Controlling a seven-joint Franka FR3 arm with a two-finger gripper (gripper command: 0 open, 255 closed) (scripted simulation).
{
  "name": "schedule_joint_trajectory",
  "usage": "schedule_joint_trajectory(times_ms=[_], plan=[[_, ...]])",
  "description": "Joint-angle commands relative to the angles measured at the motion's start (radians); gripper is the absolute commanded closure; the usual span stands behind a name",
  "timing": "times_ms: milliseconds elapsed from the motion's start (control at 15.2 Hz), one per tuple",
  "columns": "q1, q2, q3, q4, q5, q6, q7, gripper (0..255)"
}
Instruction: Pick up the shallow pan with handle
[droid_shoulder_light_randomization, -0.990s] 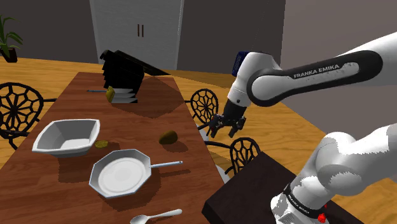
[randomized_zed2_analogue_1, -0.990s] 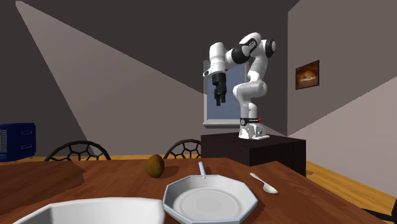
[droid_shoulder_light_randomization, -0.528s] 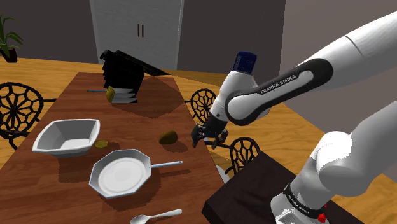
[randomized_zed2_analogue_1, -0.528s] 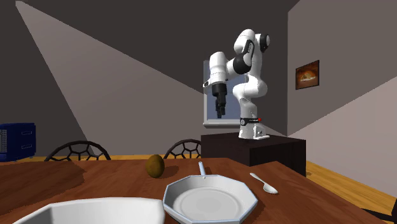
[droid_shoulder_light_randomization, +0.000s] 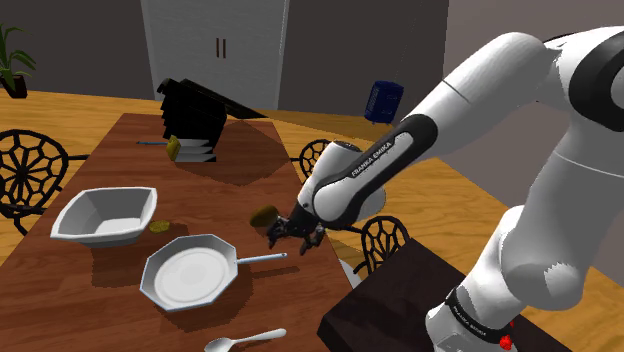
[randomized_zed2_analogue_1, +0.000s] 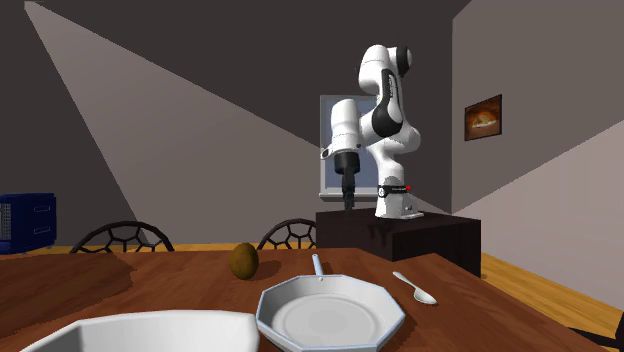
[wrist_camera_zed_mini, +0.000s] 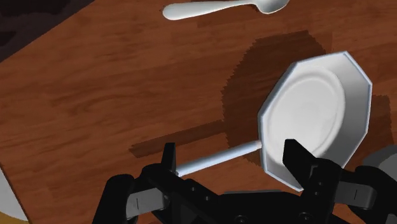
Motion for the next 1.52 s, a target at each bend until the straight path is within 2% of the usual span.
schedule_joint_trajectory(times_ms=[0, 396, 726, 1320, 1386, 1452], plan=[[0.008, 0.094, 0.007, 0.050, 0.021, 0.069, 0.010, 0], [0.063, 0.353, -0.002, 0.240, 0.040, 0.212, 0.074, 0], [0.120, 0.538, -0.031, 0.422, 0.050, 0.273, 0.125, 0], [0.083, 0.656, 0.008, 0.470, 0.038, 0.344, 0.094, 0], [0.081, 0.656, 0.008, 0.470, 0.037, 0.342, 0.093, 255], [0.082, 0.656, 0.007, 0.471, 0.037, 0.342, 0.093, 255]])
